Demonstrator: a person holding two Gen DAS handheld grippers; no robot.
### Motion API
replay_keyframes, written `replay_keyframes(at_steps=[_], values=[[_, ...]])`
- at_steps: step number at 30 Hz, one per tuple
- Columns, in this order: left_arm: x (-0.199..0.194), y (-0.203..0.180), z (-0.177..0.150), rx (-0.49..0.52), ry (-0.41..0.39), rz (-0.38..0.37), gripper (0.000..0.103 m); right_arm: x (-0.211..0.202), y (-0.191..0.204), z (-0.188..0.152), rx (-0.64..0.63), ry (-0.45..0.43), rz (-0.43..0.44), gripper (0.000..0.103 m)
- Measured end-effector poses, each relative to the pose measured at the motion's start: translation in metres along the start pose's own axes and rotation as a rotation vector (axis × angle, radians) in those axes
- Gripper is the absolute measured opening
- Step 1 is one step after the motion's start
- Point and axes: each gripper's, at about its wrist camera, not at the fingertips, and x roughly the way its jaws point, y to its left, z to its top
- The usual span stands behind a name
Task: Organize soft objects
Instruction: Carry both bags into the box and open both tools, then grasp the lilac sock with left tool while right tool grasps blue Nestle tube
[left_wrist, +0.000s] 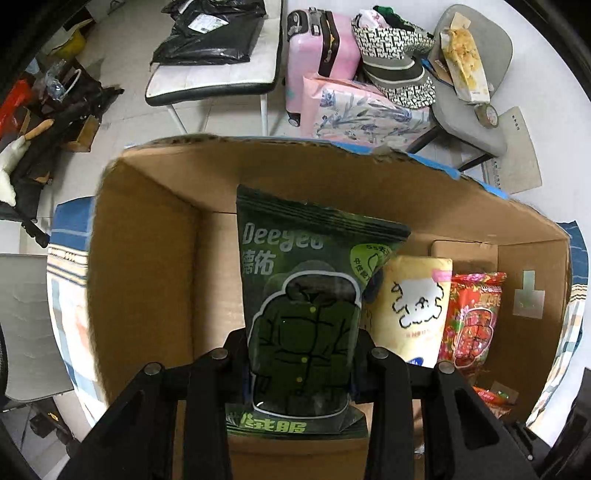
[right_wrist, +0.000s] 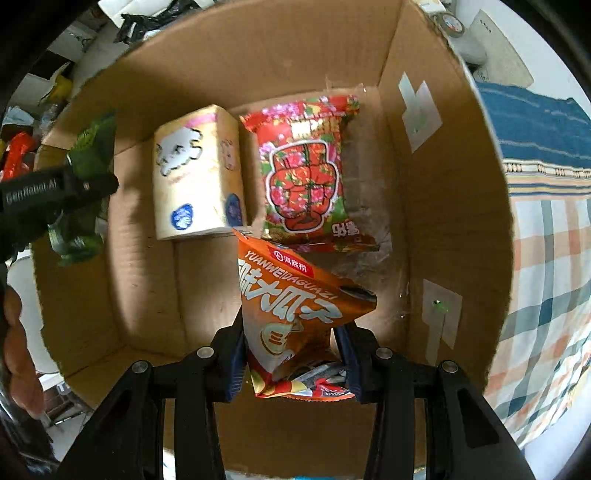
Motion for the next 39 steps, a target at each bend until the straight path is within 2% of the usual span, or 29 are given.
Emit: replay_keyframes(at_steps=[5,9,11,13,20,26,28,29,30,32,39], values=[[0.01,-0.004,0.007,0.013,0.04,-0.005,0.036,0.016,-0.003,-0.003,0.01,0.043,0.0,0.047],[0.011,0.002,0.006,-0.031,0.067,-0.027,0.038,0.025,-0.002,-0.004,0.002,0.069,-0.011,0.05],[0.009,0.005,0.003,-0.051,0.075,-0.036,0.038,0.022,-0.001,-0.005,0.003,0.059,-0.007,0.061],[0.005,0.007,0.0,-0.059,0.079,-0.043,0.038,0.018,-0.001,-0.006,0.007,0.052,-0.004,0.067],[-0.029,0.007,-0.018,-0.032,-0.008,-0.022,0.038,-0.004,0.004,-0.007,-0.018,0.013,-0.021,0.068],[-0.061,0.007,-0.058,-0.001,-0.107,0.009,0.04,-0.032,0.011,-0.019,-0.054,-0.043,-0.052,0.068],[-0.069,0.01,-0.071,-0.009,-0.135,0.001,0.062,-0.041,0.013,-0.025,-0.068,-0.067,-0.067,0.07],[-0.075,0.012,-0.081,-0.016,-0.156,0.004,0.078,-0.046,0.014,-0.029,-0.073,-0.079,-0.071,0.078],[-0.079,0.013,-0.086,-0.018,-0.172,0.01,0.087,-0.051,0.015,-0.032,-0.077,-0.087,-0.067,0.084],[-0.089,0.013,-0.1,-0.016,-0.217,0.04,0.091,-0.063,0.016,-0.04,-0.086,-0.117,-0.073,0.094],[-0.119,0.016,-0.139,-0.021,-0.311,0.065,0.099,-0.097,0.018,-0.069,-0.107,-0.213,-0.095,0.101]])
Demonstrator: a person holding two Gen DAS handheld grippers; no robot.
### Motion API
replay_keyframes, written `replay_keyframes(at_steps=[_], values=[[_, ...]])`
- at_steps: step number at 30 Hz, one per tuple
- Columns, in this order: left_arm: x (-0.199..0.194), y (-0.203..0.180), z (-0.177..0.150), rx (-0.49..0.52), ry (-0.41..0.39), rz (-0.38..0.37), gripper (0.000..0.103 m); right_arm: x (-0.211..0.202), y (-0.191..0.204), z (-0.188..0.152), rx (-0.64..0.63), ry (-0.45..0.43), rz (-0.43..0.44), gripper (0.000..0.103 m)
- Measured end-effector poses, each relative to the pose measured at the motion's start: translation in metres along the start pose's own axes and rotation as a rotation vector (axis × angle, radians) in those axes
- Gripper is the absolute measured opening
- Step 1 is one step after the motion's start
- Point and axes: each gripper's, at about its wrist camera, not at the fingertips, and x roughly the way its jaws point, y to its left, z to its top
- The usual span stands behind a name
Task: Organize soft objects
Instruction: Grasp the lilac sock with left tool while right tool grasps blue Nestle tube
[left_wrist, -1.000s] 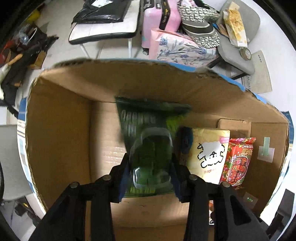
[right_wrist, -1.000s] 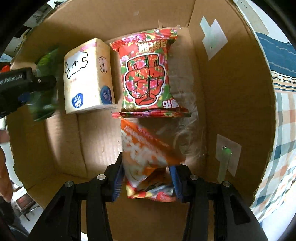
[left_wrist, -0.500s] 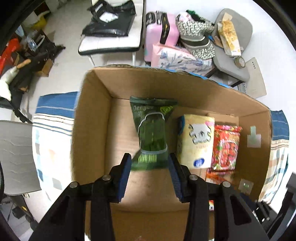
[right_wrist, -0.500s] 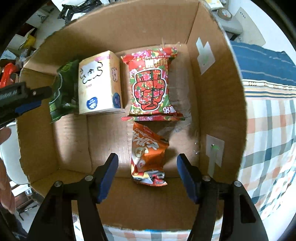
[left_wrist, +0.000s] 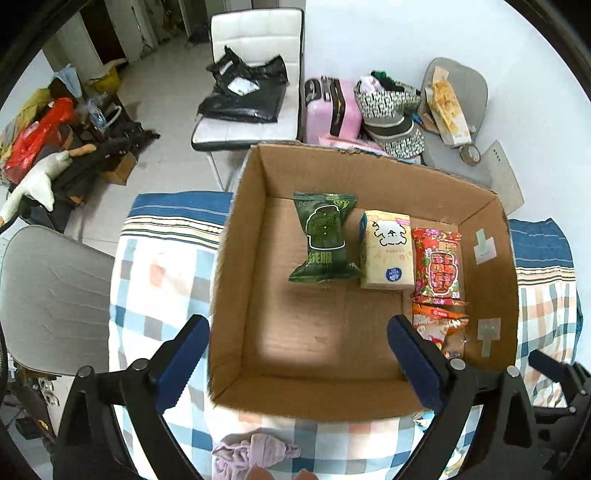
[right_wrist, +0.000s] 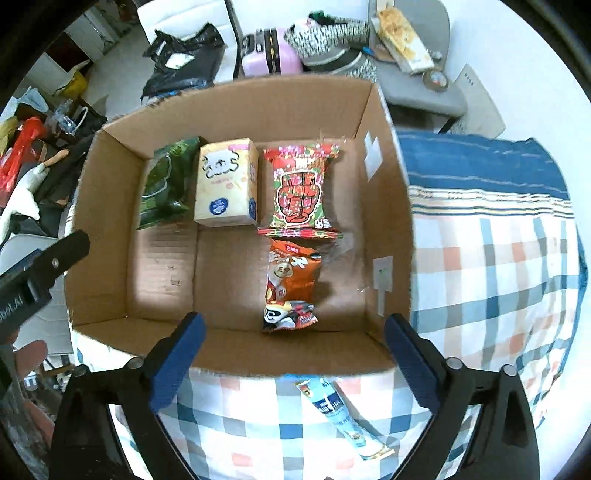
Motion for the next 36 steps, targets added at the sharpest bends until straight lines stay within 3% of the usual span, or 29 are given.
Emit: replay_keyframes(at_steps=[9,18,22,28,33,36], values=[[-0.056,0.005,-0.039,0.023,-0.121,0.026,0.1,-0.049,0.007,-0.032,-0.017,-0.106,-0.017,0.101],[-0.091,-0.008,-0.098,0.053,-0.156,0.066,0.1,-0.074,-0.009,-0.076,-0.022,-0.124,0.006,0.101],[-0.065,-0.02,-0.132,0.069,-0.075,0.083,0.1,-0.047,-0.035,-0.103,-0.019,-0.049,-0.027,0.101],[-0.01,-0.023,-0.175,0.034,0.086,0.097,0.1,0.041,-0.067,-0.135,-0.018,0.133,-0.054,0.101],[0.013,-0.015,-0.197,0.013,0.152,0.115,0.1,0.099,-0.074,-0.147,0.029,0.24,0.004,0.1],[0.018,-0.003,-0.202,-0.006,0.168,0.131,0.1,0.121,-0.072,-0.153,0.054,0.275,0.001,0.089]])
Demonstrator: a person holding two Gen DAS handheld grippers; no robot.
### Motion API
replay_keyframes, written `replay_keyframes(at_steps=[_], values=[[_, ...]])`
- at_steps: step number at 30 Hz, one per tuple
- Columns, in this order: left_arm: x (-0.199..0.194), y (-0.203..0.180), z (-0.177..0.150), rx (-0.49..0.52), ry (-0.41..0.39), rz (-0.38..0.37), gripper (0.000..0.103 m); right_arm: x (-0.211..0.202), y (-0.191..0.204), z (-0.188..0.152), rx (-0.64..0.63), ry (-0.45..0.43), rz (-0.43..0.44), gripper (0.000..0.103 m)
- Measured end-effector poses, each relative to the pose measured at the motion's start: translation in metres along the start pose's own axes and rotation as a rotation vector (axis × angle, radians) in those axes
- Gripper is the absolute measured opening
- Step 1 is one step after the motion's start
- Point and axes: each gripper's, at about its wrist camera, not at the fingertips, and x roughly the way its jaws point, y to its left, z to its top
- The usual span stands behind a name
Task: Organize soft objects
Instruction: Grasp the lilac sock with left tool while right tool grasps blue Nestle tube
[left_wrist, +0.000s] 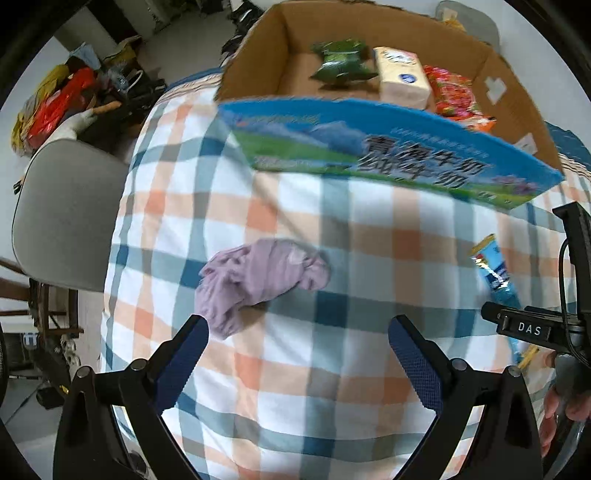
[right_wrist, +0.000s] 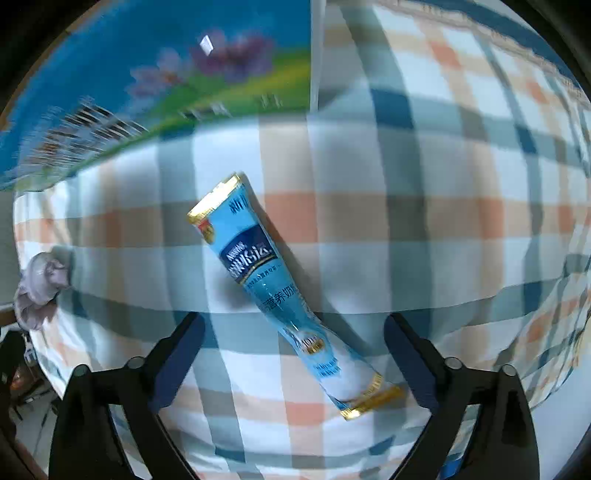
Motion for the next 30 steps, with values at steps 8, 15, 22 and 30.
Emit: replay_keyframes(at_steps=[8,15,22,30], values=[[0.007,0.053,0.006,-0.153,0.048,-0.035,0.1,0.008,0.018,-0.017,0.034,0.04,0.018,0.033],[0.036,0.078,0.023,-0.229,0.148,-0.131,0.1,0.013,0.038,-0.027,0.017,0.075,0.052,0.033],[0.072,0.081,0.044,-0.289,0.225,-0.183,0.1,0.017,0.036,-0.033,0.042,0.084,0.063,0.034],[0.11,0.062,0.054,-0.208,0.274,-0.177,0.094,0.014,0.046,-0.018,0.034,0.096,0.049,0.034]])
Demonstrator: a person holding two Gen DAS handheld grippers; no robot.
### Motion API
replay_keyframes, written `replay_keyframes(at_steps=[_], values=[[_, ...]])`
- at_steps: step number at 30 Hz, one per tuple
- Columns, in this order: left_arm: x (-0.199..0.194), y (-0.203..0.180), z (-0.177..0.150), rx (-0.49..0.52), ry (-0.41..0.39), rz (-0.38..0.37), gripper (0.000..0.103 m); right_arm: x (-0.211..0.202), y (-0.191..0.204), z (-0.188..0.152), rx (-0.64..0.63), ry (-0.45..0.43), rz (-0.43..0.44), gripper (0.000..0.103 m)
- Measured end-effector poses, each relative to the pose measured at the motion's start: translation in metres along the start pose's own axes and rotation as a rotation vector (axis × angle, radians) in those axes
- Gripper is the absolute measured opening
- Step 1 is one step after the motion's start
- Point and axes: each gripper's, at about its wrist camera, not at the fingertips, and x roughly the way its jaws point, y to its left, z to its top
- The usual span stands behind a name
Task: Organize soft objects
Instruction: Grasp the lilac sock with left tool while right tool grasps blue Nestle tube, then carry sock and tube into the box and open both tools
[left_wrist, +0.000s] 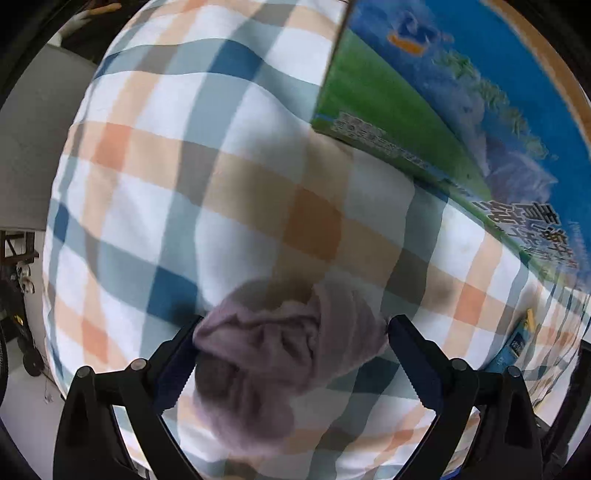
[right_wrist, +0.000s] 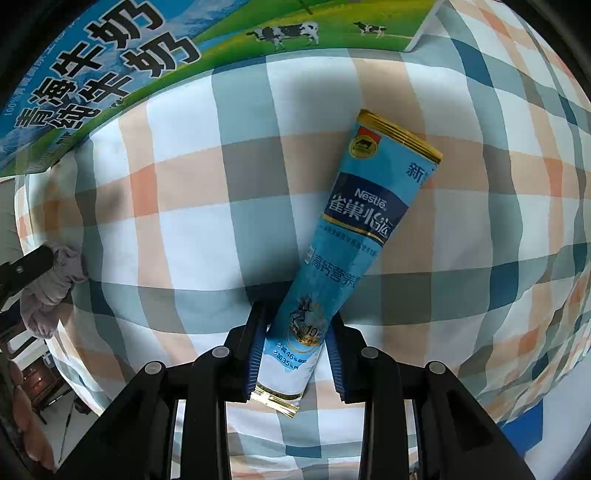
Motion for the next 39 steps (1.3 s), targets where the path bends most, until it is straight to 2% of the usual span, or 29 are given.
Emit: replay_keyframes(at_steps=[1,4,7,9,12,20,30,39], values=[[0.002,-0.001,0.0,0.007,-0.005,0.005,0.091,0.009,0.004,0.011,-0.002,0.001,0.0,0.034],[0.004,-0.004,-0.001,0.024,-0.026,0.015,0.084,0.009,0.006,0.014,-0.003,0.003,-0.002,0.034],[0.001,-0.009,-0.007,0.051,-0.061,0.042,0.075,0.008,0.008,0.015,-0.007,0.004,-0.008,0.034],[-0.003,-0.014,-0.01,0.075,-0.084,0.063,0.065,0.005,0.011,0.015,-0.011,0.0,-0.011,0.033],[-0.009,-0.017,-0.019,0.105,-0.114,0.085,0.059,0.005,0.016,0.013,-0.024,-0.008,-0.021,0.032],[-0.029,-0.027,-0.043,0.156,-0.16,0.078,0.055,-0.008,0.029,0.002,-0.077,-0.033,-0.029,0.022],[-0.07,-0.061,-0.068,0.241,-0.219,0.023,0.055,-0.044,0.041,-0.024,-0.14,-0.09,-0.012,0.018],[-0.121,-0.087,-0.089,0.307,-0.294,-0.041,0.055,-0.097,0.05,-0.045,-0.165,-0.156,0.062,0.017]])
